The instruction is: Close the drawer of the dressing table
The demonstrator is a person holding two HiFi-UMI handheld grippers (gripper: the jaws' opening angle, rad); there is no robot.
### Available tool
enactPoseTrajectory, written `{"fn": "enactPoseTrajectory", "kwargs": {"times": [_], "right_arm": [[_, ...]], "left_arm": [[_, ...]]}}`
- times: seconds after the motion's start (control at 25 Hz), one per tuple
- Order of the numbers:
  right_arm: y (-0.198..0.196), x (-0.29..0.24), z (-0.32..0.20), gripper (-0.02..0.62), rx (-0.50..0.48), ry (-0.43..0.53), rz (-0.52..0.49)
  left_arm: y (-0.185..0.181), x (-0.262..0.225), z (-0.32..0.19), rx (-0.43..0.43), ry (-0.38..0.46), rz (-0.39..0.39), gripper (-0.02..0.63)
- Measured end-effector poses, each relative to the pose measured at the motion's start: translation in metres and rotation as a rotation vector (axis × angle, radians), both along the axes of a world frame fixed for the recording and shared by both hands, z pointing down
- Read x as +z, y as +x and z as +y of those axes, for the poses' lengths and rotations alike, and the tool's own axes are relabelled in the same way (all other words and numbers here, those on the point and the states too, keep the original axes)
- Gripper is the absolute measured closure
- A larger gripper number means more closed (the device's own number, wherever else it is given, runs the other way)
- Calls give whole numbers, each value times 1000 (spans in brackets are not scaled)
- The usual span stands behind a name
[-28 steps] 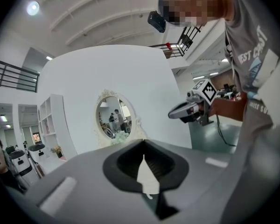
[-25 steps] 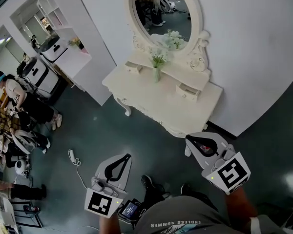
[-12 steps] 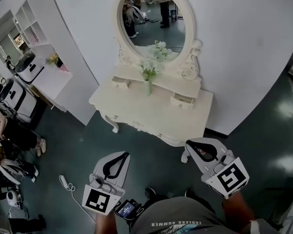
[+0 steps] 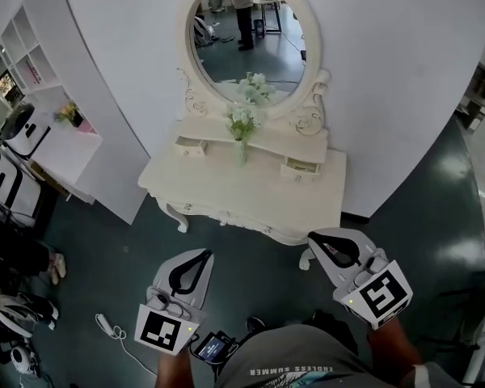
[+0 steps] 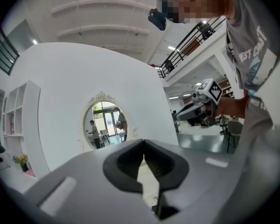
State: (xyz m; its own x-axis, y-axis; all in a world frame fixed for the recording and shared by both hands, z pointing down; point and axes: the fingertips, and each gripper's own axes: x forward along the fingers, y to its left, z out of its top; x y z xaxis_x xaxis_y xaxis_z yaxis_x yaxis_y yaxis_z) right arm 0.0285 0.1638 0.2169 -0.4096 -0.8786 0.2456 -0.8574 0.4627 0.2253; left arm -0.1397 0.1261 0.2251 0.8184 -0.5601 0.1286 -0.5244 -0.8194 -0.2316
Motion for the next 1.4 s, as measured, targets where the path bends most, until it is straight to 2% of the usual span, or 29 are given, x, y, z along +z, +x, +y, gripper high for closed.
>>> {"fn": "enactPoseTrajectory", "kwargs": {"times": [0.44, 0.68, 1.0, 1.4], "right_arm": [[-45, -3, -30, 595, 2, -17, 40], [-47, -2, -65, 595, -40, -30, 49], [-45, 5, -151, 595, -160, -36, 1], [-35, 16, -257, 595, -311, -36, -28]], "left_arm": [[-50, 5, -29, -16, -16, 63, 601], [-55, 11, -53, -52, -36, 58, 601], [-65, 9, -104, -200, -47, 1, 601], [-39, 16, -180, -321, -65, -36, 601]]}}
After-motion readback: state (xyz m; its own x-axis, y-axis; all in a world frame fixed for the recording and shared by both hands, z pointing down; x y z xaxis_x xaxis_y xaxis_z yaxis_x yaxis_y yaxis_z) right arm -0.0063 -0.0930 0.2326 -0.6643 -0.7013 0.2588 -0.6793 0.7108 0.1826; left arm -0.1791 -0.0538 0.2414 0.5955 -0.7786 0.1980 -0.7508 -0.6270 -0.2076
